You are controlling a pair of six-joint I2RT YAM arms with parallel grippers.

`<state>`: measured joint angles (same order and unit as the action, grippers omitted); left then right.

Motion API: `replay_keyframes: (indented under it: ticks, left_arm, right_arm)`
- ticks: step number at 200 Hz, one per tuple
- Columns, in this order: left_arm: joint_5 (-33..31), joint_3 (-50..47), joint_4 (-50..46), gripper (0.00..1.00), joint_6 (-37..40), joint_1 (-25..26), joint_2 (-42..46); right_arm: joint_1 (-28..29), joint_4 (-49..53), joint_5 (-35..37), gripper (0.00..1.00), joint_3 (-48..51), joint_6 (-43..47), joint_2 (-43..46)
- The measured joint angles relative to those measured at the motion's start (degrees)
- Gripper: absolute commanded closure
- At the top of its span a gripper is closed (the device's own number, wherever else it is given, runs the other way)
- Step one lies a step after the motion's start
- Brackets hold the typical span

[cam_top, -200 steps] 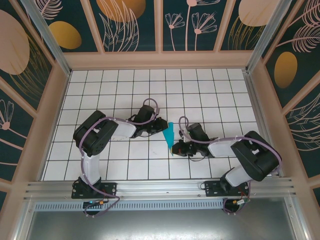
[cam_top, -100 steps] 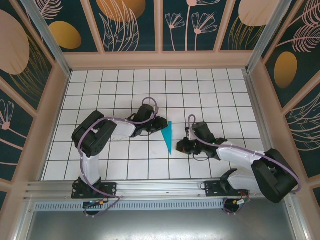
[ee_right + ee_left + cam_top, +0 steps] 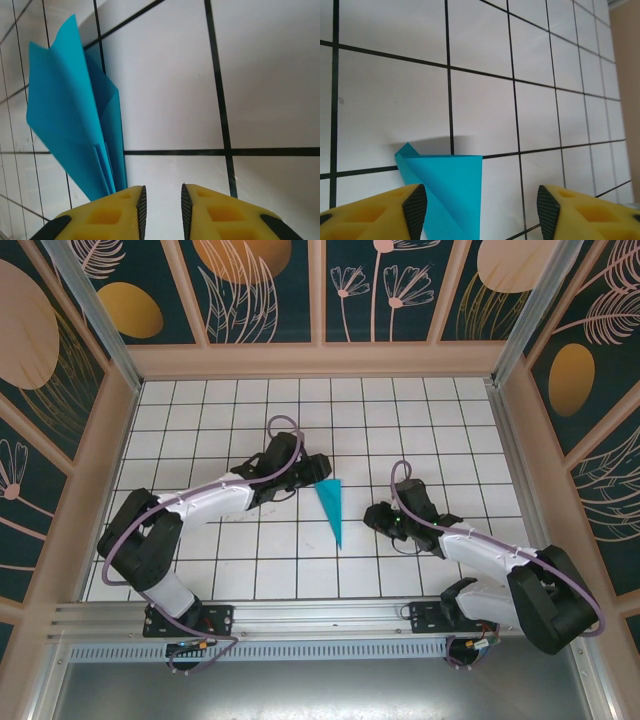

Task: Fold a paper plane with a square sheet of paper (pick it up from the middle)
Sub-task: Fold the wing for the fifth time at the center of the table, then turn over a paper plane at the center of the table.

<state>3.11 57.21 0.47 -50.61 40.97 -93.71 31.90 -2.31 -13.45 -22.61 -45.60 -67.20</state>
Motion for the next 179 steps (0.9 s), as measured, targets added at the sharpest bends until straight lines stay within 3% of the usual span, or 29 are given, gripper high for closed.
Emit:
replay_keyframes:
  ticks: [42,84,157,179]
  left_arm:
    - [-5.5,4.2,-8.5,0.31,0.0,5.7,-4.5]
    - [-6.8,7.6,-12.4,0.33,0.0,6.3,-10.8]
    - [-10.3,3.5,-13.5,0.70,-0.7,6.3,-9.5]
    - [-11.0,2.5,-13.6,0.70,-0.7,6.3,-8.8]
  right_arm:
    - [0.0,-2.7,0.3,0.59,0.6,-1.5,0.0]
    - [0.0,-6.6,-1.5,0.53,0.7,-1.9,-0.4]
    - [0.0,-14.2,-8.4,0.50,-0.2,-2.5,-9.1]
    - [0.1,-15.2,-9.9,0.49,-2.1,-2.3,-12.3]
